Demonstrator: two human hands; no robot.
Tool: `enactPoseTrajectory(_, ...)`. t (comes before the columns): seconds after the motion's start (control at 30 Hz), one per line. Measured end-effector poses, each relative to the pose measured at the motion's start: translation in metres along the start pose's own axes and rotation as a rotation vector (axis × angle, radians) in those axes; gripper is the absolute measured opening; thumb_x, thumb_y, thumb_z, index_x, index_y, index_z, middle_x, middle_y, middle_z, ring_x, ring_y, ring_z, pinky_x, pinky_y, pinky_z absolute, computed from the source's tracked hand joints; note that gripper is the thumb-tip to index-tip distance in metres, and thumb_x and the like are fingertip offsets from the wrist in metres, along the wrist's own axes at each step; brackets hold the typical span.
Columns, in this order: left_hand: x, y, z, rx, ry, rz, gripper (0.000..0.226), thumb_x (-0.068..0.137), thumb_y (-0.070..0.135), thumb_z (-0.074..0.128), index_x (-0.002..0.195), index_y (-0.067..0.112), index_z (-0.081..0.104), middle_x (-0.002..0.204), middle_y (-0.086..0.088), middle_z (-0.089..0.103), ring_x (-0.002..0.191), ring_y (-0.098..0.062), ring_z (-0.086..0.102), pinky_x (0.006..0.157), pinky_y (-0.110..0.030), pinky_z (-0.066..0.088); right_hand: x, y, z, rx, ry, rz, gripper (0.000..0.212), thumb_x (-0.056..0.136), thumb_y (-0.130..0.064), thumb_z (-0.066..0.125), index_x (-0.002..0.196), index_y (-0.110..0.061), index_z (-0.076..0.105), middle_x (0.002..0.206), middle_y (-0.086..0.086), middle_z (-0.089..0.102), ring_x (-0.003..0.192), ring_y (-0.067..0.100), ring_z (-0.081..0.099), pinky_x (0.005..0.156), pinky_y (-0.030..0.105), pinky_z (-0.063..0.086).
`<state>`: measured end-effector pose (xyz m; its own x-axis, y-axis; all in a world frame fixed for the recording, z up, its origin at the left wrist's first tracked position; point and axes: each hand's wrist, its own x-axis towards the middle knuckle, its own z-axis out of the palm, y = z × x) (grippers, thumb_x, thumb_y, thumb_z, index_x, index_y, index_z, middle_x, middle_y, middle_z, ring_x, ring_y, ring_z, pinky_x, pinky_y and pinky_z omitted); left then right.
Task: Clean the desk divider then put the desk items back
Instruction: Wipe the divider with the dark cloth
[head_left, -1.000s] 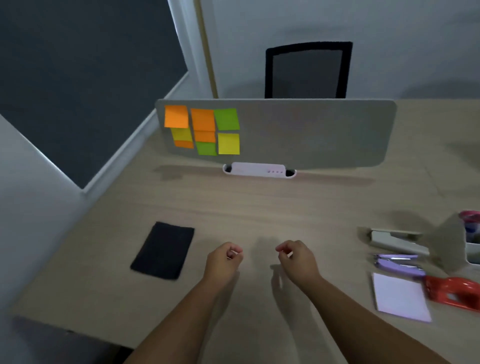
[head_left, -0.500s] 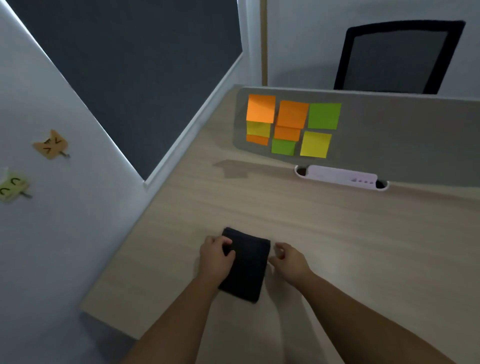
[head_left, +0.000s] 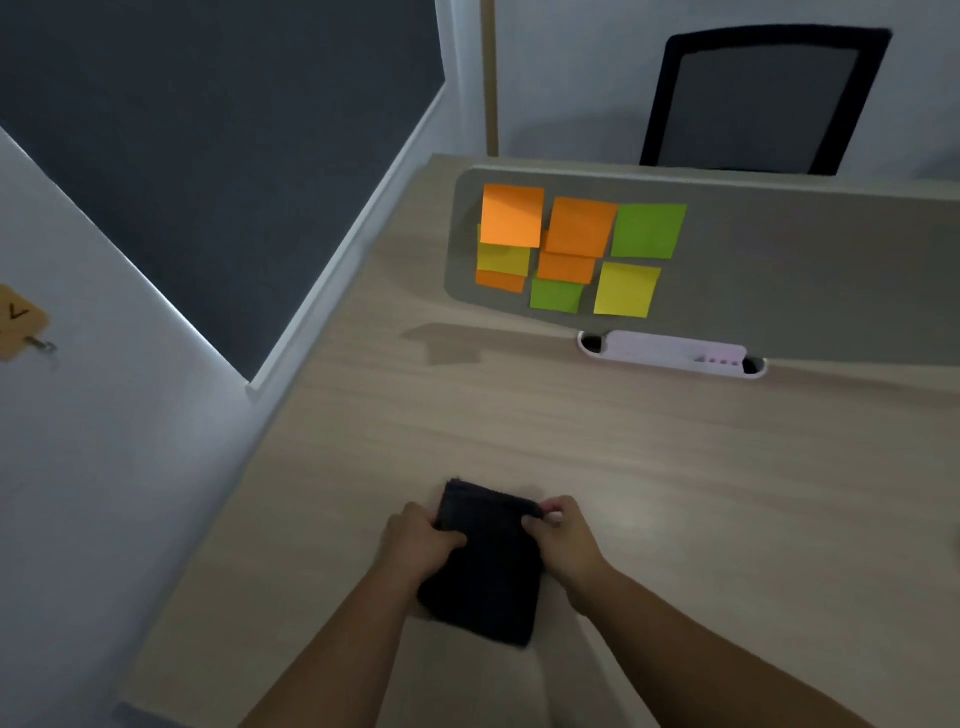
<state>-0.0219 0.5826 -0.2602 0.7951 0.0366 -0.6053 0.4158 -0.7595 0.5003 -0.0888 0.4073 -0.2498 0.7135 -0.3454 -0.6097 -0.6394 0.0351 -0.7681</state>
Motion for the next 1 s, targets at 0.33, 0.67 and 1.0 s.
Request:
enactPoseTrajectory(0.33, -0.029, 0.012, 0.014, -0.321, -0.236, -0.044, 0.014, 0.079, 0.014, 0.070, 0.093, 0.011, 0.073, 0.094, -0.012, 0.074, 0.084, -0.029, 0.070, 0.081, -0.042, 0.058, -0.030, 0.021, -0.037, 0.238, -0.148, 0.080, 0.055, 0.085, 0.006, 0.059, 0.121, -0.030, 0.038, 0.103, 0.017, 0.062, 0.083, 0.026, 0.065, 0.063, 0.034, 0.058)
enactPoseTrajectory(0.67, -0.043, 0.119, 0.014, -0.447, -0.207, 0.220, 0.029, 0.079, 0.006, 0.073, 0.105, 0.009, 0.060, 0.102, -0.015, 0.069, 0.092, -0.027, 0.067, 0.087, -0.041, 0.054, -0.019, -0.035, -0.126, 0.043, -0.076, -0.136, 0.052, 0.071, -0.011, 0.081, 0.120, -0.017, 0.064, 0.108, 0.006, 0.066, 0.093, 0.015, 0.065, 0.076, 0.020, 0.053)
enactPoseTrajectory(1.0, -0.052, 0.289, 0.023, -0.360, -0.243, 0.588, 0.033, 0.081, 0.012, 0.073, 0.107, 0.020, 0.055, 0.099, -0.006, 0.067, 0.086, -0.017, 0.062, 0.068, -0.028, 0.046, 0.004, -0.105, -0.220, -0.666, 0.338, -0.352, 0.018, 0.070, -0.042, 0.069, 0.087, -0.040, 0.064, 0.119, -0.017, 0.043, 0.117, 0.017, 0.039, 0.095, 0.036, 0.033)
